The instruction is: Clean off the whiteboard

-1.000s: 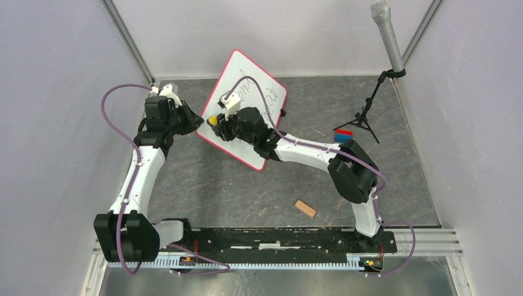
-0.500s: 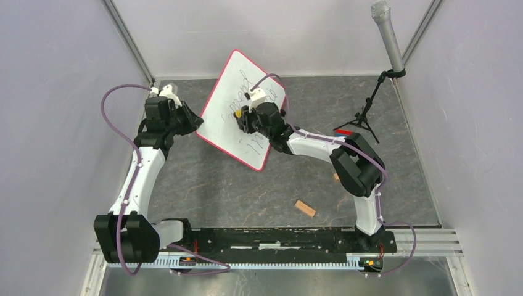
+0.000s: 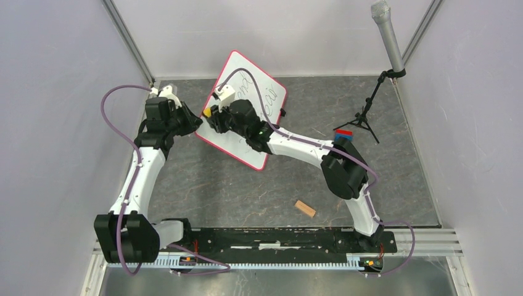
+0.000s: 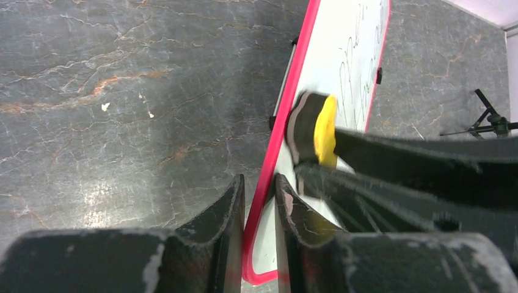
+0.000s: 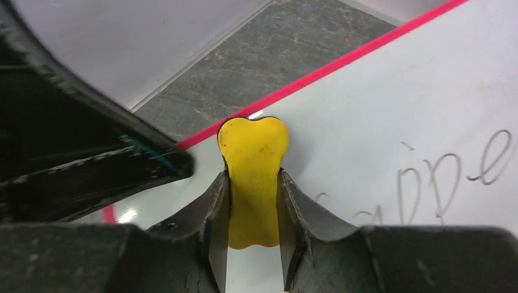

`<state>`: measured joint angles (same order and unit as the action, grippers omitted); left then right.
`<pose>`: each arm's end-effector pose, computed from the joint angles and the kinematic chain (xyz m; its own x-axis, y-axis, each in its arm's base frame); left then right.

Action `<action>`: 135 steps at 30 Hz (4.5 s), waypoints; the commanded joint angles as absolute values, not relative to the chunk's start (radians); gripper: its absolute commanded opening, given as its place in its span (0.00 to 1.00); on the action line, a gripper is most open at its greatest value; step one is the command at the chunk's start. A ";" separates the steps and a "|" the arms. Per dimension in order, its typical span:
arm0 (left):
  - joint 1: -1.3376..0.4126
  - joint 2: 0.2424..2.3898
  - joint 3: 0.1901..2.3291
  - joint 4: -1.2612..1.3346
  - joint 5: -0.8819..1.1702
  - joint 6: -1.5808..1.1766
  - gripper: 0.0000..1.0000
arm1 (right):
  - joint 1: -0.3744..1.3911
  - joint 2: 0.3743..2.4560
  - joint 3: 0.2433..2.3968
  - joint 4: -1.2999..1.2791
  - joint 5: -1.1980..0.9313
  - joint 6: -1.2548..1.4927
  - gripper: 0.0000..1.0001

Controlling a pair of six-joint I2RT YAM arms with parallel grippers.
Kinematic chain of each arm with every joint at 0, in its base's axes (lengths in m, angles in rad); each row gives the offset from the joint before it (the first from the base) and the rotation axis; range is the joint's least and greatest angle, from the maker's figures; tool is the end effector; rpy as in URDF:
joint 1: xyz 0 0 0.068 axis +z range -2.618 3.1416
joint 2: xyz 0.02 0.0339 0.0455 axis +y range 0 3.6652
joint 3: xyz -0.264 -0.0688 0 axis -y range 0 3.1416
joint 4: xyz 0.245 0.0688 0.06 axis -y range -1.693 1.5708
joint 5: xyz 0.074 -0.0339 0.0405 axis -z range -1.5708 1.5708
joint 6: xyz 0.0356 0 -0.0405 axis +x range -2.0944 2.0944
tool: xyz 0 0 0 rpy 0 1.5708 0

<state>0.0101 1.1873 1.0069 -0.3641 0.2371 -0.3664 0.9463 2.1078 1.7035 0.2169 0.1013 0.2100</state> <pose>0.2660 -0.0057 0.3171 -0.5520 -0.3538 -0.7550 -0.0072 0.9075 -0.4200 0.3019 0.4128 0.2787 -0.2627 -0.0098 -0.9648 -0.7098 0.6793 0.1864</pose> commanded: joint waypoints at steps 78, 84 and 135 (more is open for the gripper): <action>-0.002 1.163 1.011 -0.357 0.284 -0.338 0.02 | 0.869 2.126 1.591 0.251 0.097 0.174 0.21; -0.002 1.166 1.012 -0.357 0.281 -0.336 0.02 | 0.816 2.207 1.722 0.223 0.097 0.161 0.22; -0.002 1.151 1.006 -0.349 0.304 -0.342 0.02 | 0.802 2.128 1.498 0.288 0.084 0.225 0.22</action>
